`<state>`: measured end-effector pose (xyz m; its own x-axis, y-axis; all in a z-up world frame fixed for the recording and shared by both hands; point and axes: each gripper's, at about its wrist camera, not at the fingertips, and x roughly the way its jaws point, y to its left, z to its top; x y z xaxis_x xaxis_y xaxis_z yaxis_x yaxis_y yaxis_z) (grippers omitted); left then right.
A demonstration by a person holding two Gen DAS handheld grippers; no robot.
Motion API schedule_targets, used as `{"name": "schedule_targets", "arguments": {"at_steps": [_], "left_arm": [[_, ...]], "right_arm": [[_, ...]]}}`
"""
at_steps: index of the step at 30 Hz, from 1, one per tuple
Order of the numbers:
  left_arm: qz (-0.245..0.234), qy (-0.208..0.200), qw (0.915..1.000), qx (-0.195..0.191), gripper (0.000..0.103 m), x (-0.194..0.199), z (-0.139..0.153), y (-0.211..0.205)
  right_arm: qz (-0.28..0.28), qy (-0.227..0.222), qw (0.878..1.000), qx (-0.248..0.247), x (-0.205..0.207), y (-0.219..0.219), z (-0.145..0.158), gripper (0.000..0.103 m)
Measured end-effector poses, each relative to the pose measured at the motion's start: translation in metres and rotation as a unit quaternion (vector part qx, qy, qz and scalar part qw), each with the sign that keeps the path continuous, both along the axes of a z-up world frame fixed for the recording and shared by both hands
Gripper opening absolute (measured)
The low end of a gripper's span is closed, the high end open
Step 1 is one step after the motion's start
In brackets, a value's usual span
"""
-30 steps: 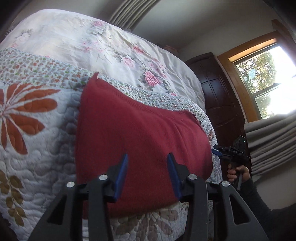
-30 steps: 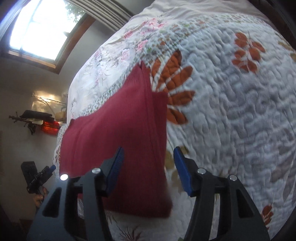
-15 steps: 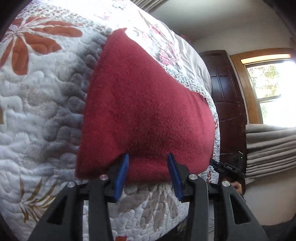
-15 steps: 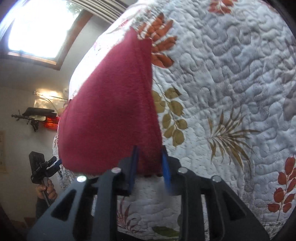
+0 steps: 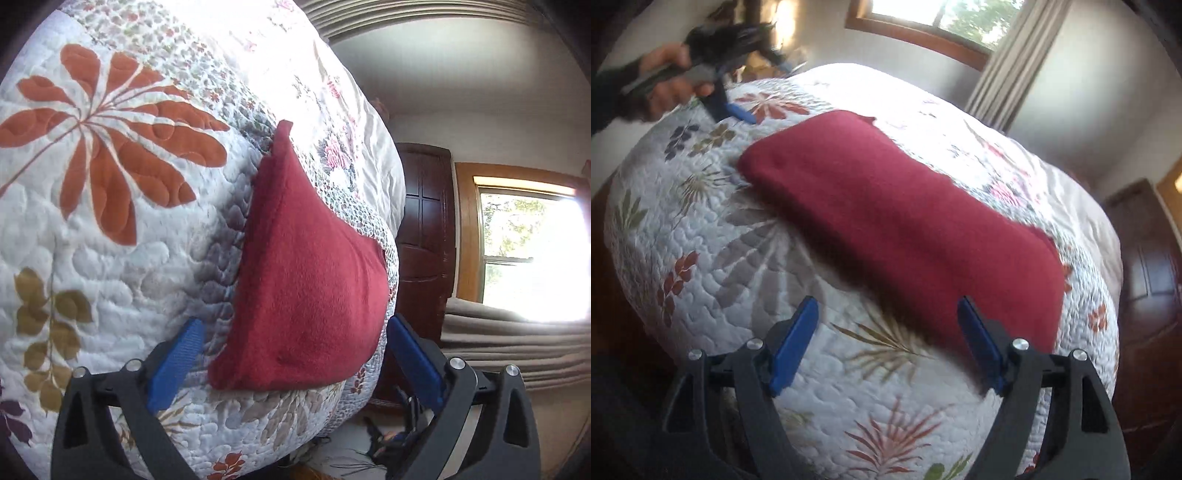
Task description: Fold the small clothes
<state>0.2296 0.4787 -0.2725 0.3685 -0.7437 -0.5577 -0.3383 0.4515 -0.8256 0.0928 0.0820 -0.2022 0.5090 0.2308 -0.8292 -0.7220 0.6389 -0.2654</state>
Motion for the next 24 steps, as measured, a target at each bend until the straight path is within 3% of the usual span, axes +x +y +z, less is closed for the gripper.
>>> {"name": "schedule_targets", "arguments": {"at_steps": [5,9,16,24], "left_arm": [[-0.013,0.009,0.9990,-0.042,0.099,0.026,-0.020,0.002],[-0.037,0.014,0.9982,-0.046,0.099,0.038,-0.033,-0.003],[-0.040,0.005,0.9962,-0.078,0.099,0.048,-0.045,0.002],[-0.069,0.014,0.9926,-0.099,0.099,0.075,-0.055,-0.002]], "right_arm": [[0.035,-0.036,0.998,-0.032,-0.018,0.069,-0.001,0.076],[0.075,-0.082,0.990,-0.091,-0.028,0.111,-0.016,0.076],[0.085,-0.058,0.990,-0.098,-0.025,0.152,-0.029,0.075],[0.101,-0.067,0.982,-0.147,-0.007,0.199,-0.055,0.077]]}}
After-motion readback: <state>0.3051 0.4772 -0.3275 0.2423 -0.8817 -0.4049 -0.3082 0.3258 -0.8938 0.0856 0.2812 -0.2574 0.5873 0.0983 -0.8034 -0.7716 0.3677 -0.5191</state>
